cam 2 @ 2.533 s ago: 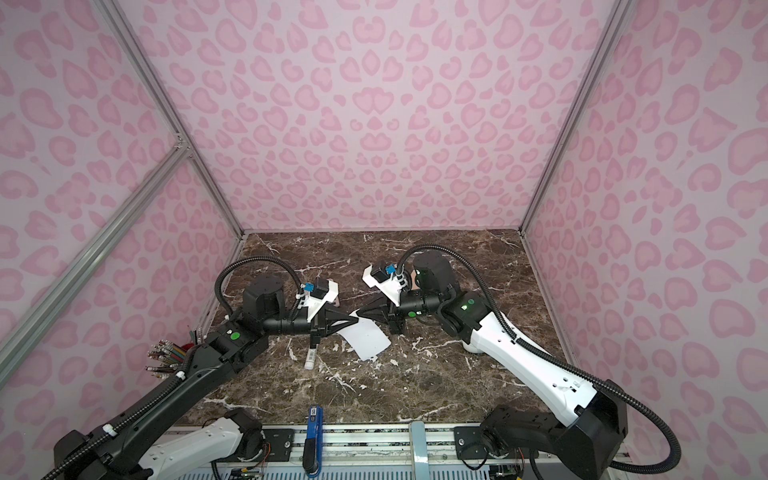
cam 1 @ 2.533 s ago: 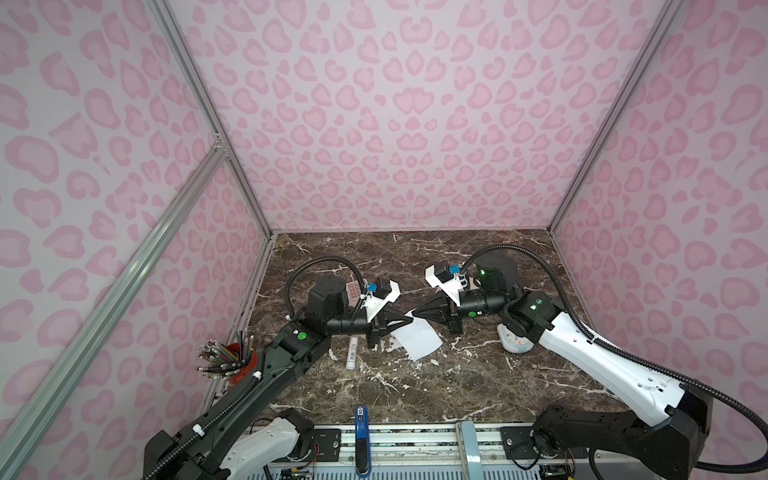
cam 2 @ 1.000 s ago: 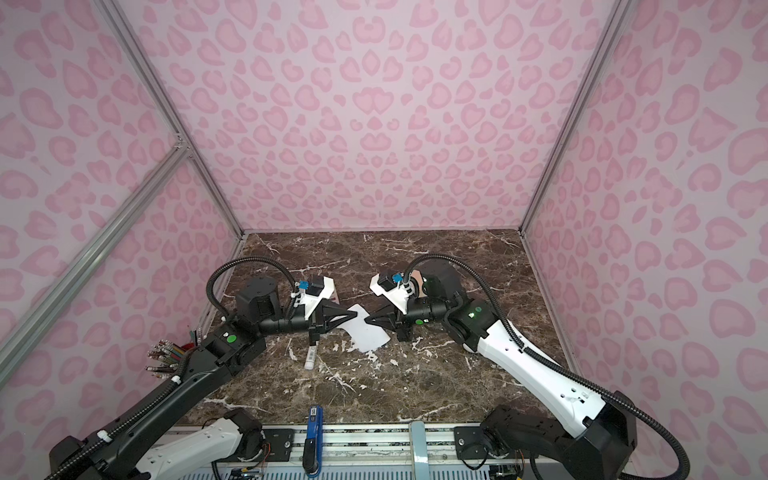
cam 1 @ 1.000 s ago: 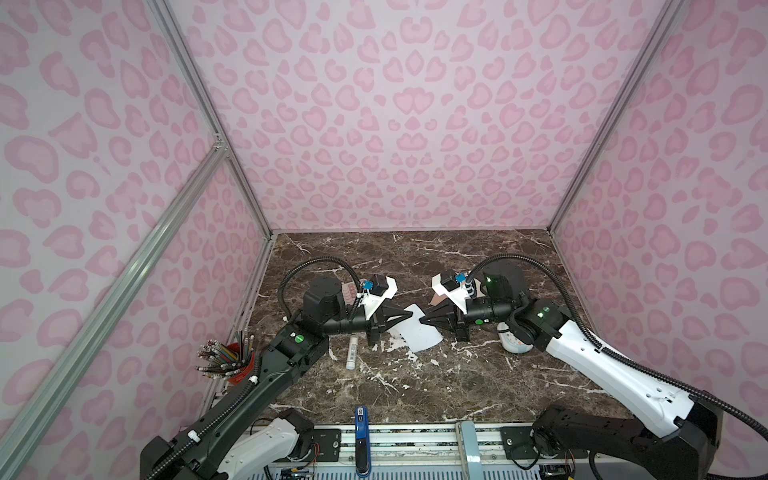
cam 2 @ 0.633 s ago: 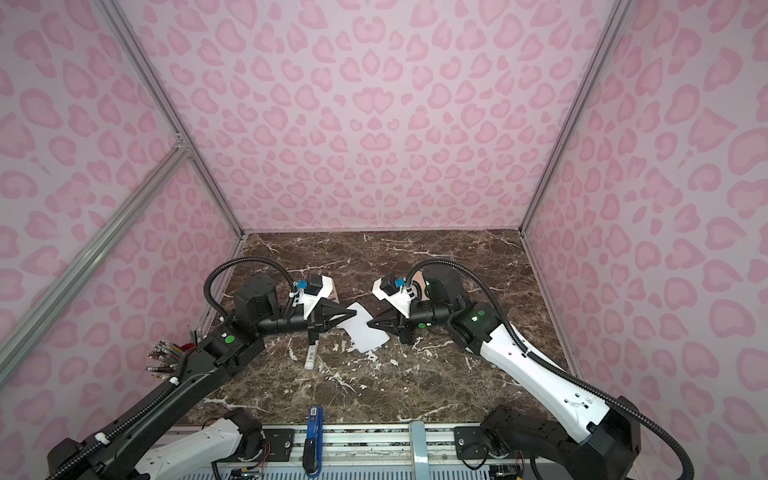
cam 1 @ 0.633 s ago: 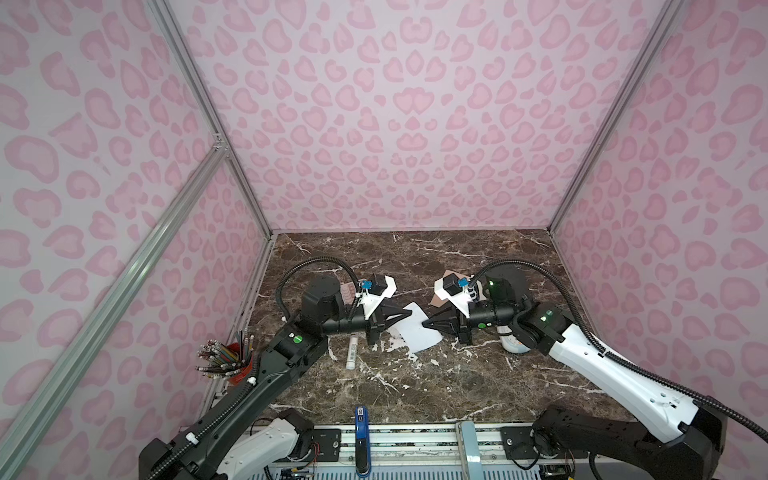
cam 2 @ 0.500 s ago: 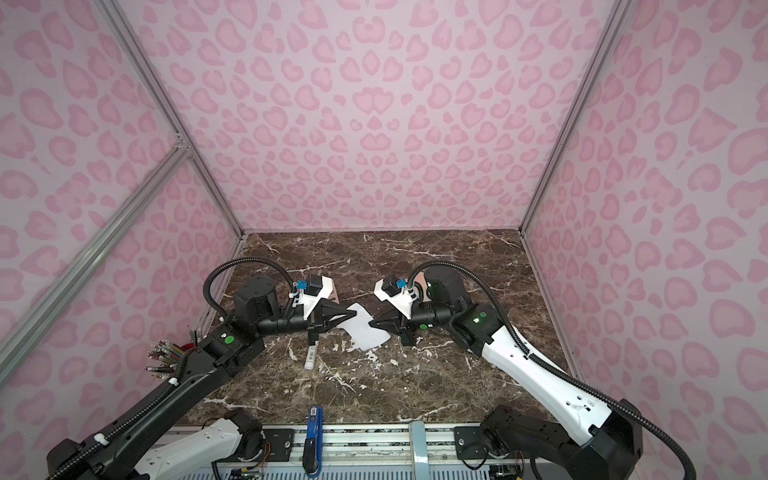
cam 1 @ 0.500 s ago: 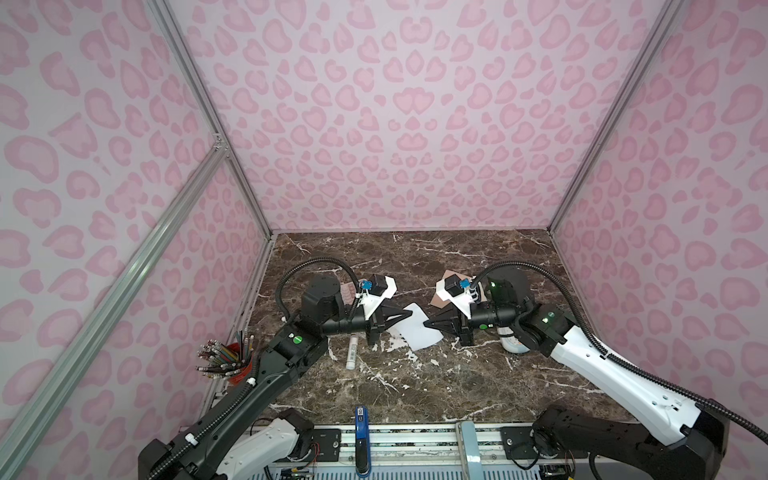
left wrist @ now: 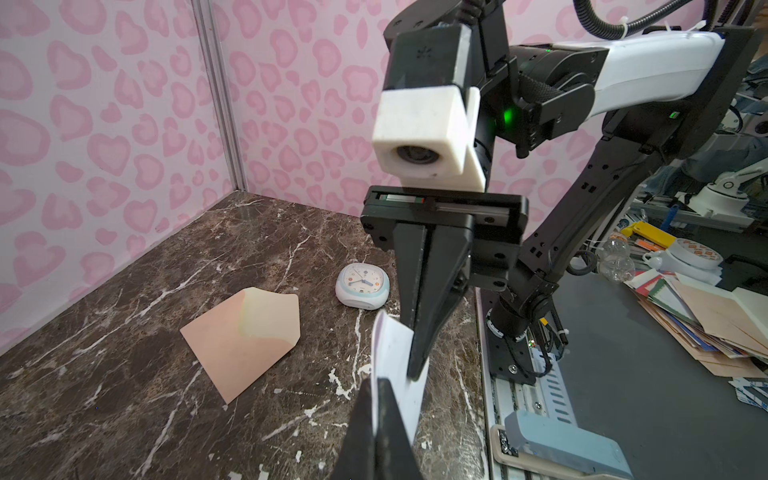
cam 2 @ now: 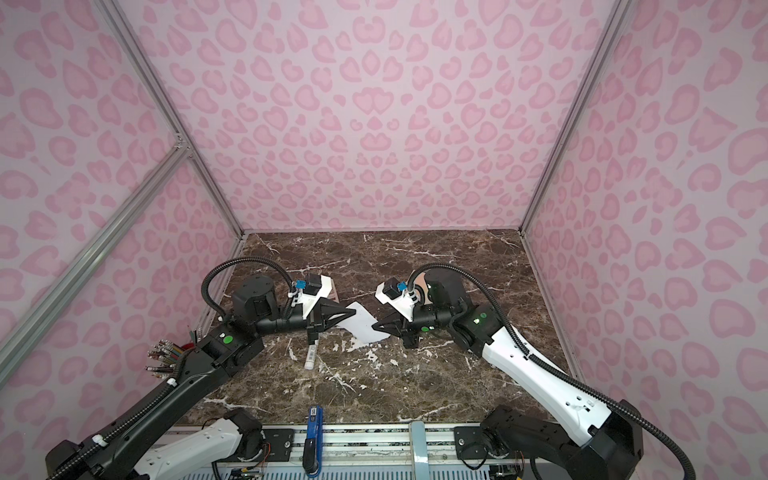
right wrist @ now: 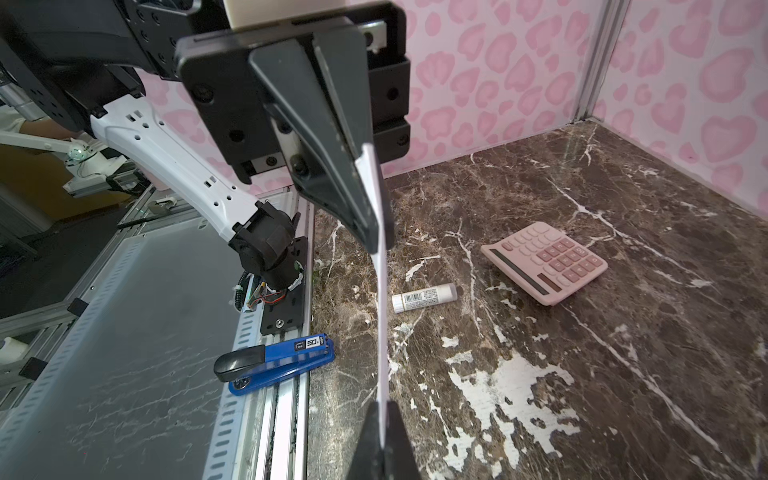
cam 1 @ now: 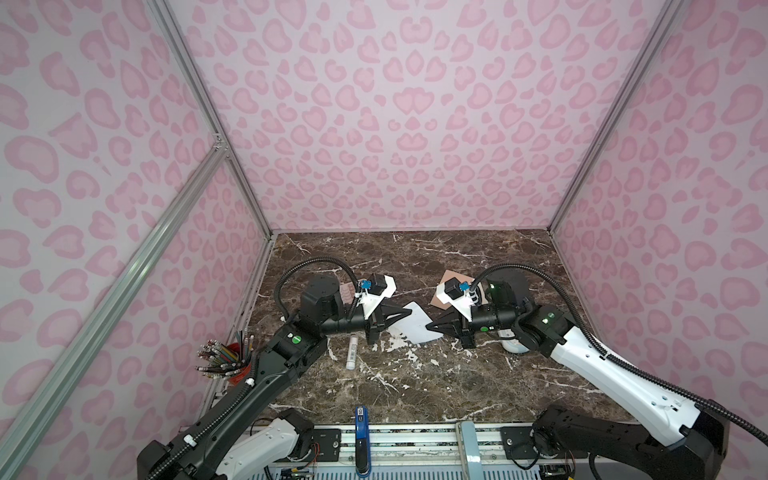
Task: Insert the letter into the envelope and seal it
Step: 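Open and lift the left gripper while the right gripper holds the letter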
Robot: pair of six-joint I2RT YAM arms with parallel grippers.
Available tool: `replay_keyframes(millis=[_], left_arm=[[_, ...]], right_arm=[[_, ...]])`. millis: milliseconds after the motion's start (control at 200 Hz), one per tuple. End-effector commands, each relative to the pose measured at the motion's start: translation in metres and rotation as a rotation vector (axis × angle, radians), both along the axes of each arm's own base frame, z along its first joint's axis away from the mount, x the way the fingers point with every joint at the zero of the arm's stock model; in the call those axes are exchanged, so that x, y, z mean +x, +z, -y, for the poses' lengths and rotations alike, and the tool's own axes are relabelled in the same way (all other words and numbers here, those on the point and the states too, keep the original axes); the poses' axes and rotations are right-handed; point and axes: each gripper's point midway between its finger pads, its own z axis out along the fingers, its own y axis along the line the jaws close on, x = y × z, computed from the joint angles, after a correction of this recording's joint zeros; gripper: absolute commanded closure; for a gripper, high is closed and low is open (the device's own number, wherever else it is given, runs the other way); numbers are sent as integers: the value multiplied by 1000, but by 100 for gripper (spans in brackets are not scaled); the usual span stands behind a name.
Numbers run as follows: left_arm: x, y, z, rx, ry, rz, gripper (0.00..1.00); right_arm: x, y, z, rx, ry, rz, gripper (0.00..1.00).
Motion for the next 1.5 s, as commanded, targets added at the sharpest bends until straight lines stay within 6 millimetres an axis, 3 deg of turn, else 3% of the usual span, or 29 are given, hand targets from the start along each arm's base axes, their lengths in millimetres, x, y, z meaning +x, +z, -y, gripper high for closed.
replay_keyframes(millis=[0, 120, 185, 250, 330, 510, 545, 610, 650, 705, 920, 1010, 1120, 1230, 1390, 1495], left_arm=[[0, 10, 0, -17, 0, 40, 96], [1, 11, 0, -16, 1, 45, 96], [1, 11, 0, -14, 1, 45, 96], [1, 11, 0, -14, 1, 46, 96], [1, 11, 0, -12, 0, 49, 96], [3, 11, 0, -9, 1, 51, 96], [3, 12, 0, -10, 2, 52, 96], [3, 13, 0, -11, 2, 54, 96], [3, 13, 0, -10, 1, 52, 96], [3, 13, 0, -10, 1, 53, 96], [3, 12, 0, -7, 2, 49, 96], [4, 11, 0, -5, 2, 49, 96], [4, 10, 1, 0, -1, 47, 96], [3, 9, 1, 2, -6, 41, 96], [2, 8, 1, 6, -12, 36, 96], [2, 7, 1, 2, -9, 31, 96]], right_arm=[[-1, -8, 2, -25, -6, -12, 100], [1, -9, 4, -30, -17, -10, 100], [1, -10, 5, -35, -22, -13, 91], [2, -11, 6, -39, -24, -15, 90], [1, -12, 7, -45, -23, -14, 100], [3, -18, 11, -67, -36, -19, 100], [3, -21, 11, -74, -42, -21, 87], [4, -22, 12, -78, -48, -18, 82], [3, -23, 13, -82, -48, -18, 85], [3, -24, 14, -84, -47, -18, 100], [2, -25, 15, -84, -49, -20, 100], [1, -23, 16, -80, -48, -17, 80], [1, -13, 15, -58, -46, 1, 75], [2, -1, 12, -32, -35, 21, 79], [3, 0, 9, -41, -20, 15, 100], [2, -3, 7, -32, -13, -6, 100]])
